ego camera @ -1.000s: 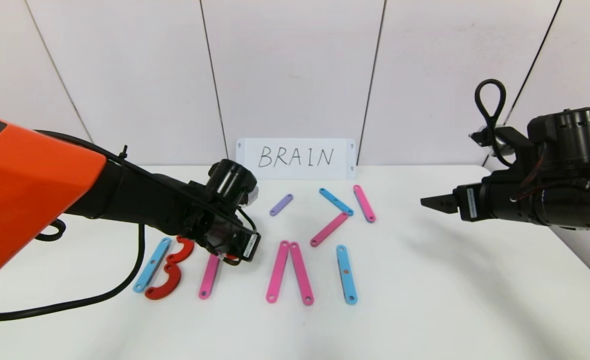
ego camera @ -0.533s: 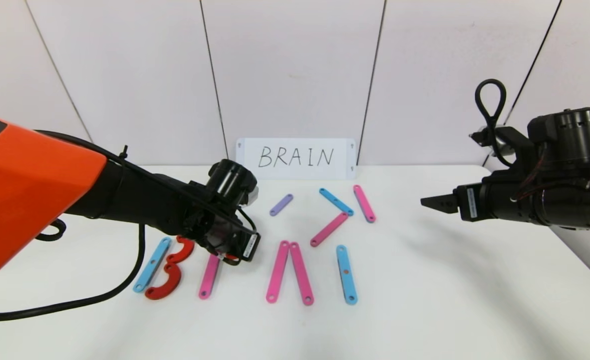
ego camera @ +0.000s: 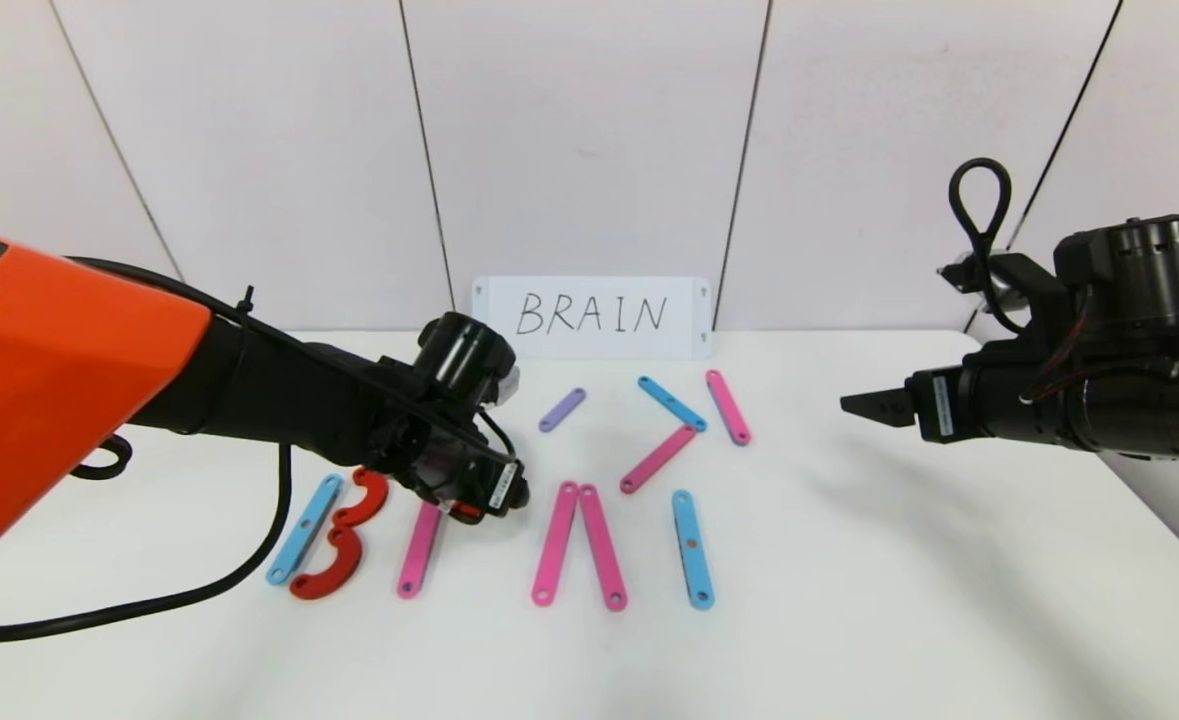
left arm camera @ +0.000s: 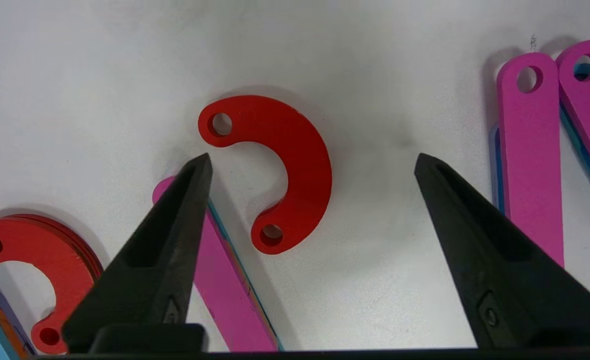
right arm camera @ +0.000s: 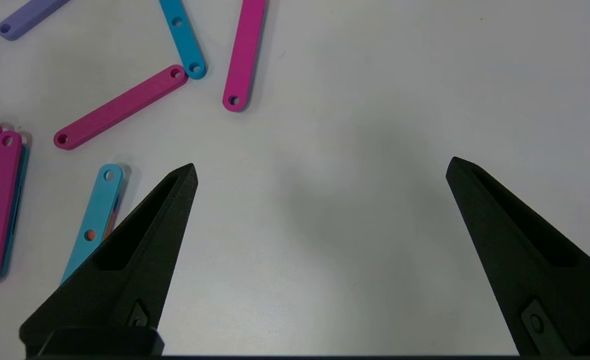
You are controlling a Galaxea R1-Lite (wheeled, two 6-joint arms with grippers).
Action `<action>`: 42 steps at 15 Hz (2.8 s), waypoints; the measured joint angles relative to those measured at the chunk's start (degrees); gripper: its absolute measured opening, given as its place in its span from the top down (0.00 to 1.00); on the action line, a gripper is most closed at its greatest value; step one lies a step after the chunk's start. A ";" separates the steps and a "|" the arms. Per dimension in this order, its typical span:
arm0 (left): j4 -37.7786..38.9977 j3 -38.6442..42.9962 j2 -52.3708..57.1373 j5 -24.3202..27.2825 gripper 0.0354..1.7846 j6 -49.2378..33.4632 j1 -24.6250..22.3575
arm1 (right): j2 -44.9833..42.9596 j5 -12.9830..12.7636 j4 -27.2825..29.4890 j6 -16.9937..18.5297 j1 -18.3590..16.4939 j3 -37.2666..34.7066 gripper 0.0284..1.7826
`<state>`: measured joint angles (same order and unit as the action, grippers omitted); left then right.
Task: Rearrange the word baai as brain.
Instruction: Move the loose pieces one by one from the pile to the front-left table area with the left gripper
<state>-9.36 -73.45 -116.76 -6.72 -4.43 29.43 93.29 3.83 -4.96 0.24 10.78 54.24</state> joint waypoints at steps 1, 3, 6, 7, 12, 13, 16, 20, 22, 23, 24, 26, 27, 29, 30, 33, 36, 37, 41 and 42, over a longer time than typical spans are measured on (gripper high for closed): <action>0.00 -0.44 0.04 0.00 0.13 0.00 0.09 | 0.00 -0.02 0.01 0.00 0.00 0.00 0.02; 0.00 -1.52 0.12 0.00 0.05 0.00 0.30 | 0.00 0.00 0.00 0.00 0.00 -0.05 0.02; -0.02 -4.41 0.20 0.22 0.03 0.05 0.30 | 0.00 -0.02 -0.05 0.00 0.00 -0.16 0.02; -0.04 -5.81 -0.05 0.27 0.03 0.46 0.30 | 0.00 0.00 -0.05 0.00 0.00 -0.18 0.02; -0.04 -15.69 -4.93 0.41 0.03 2.89 0.20 | -0.02 -0.04 -0.35 0.02 -0.12 -0.20 0.02; -0.06 -18.01 -6.45 0.38 0.03 2.91 0.20 | -0.02 -0.04 -0.68 0.02 -0.20 -0.20 0.02; -0.09 -24.52 -11.11 0.20 0.03 3.11 0.04 | -0.02 -0.02 -1.01 0.00 -0.39 -0.24 0.02; -0.34 -31.01 -17.01 0.00 0.03 3.11 -0.29 | -0.02 -0.02 -1.05 0.02 -0.44 -0.38 0.02; -0.48 -32.95 -18.96 -0.02 0.03 3.13 -0.33 | -0.02 0.00 -1.04 0.02 -0.39 -0.40 0.02; -0.59 -33.94 -19.90 0.00 0.03 3.13 -0.40 | -0.02 -0.02 -1.05 0.02 -0.39 -0.44 0.02; -0.61 -34.66 -20.66 0.00 0.03 3.11 -0.52 | -0.02 0.00 -1.05 0.00 -0.33 -0.44 0.02; -0.63 -35.82 -21.83 -0.02 0.04 3.06 -0.62 | -0.02 0.00 -1.05 0.00 -0.26 -0.44 0.02; -0.63 -36.23 -22.30 0.00 0.06 3.11 -0.62 | 0.00 0.00 -1.05 0.00 -0.23 -0.44 0.02; -0.55 -36.75 -22.95 0.00 0.15 3.06 -0.55 | -0.02 0.00 -1.05 0.00 -0.23 -0.44 0.02; -0.48 -36.85 -23.13 0.00 0.21 3.06 -0.52 | -0.02 -0.02 -1.05 0.00 -0.23 -0.44 0.02; -0.41 -37.02 -23.52 0.11 0.50 3.00 -0.51 | -0.02 0.00 -1.05 0.00 -0.23 -0.44 0.02; -0.50 -37.27 -23.74 0.11 0.78 2.95 -0.51 | 0.00 0.00 -1.05 0.02 -0.22 -0.44 0.02; -0.55 -37.28 -23.76 0.11 0.84 2.95 -0.52 | -0.02 0.00 -1.05 0.02 -0.22 -0.44 0.02; -0.80 -37.19 -23.50 -0.02 0.86 2.74 -0.55 | -0.02 0.00 -1.05 0.02 -0.22 -0.44 0.02; -1.19 -37.00 -23.06 -0.22 0.86 2.61 -0.51 | -0.02 -0.02 -1.05 0.02 -0.23 -0.44 0.02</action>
<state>-10.56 -110.45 -139.83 -6.94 -1.82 28.92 93.27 3.80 -6.01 0.27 10.54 53.80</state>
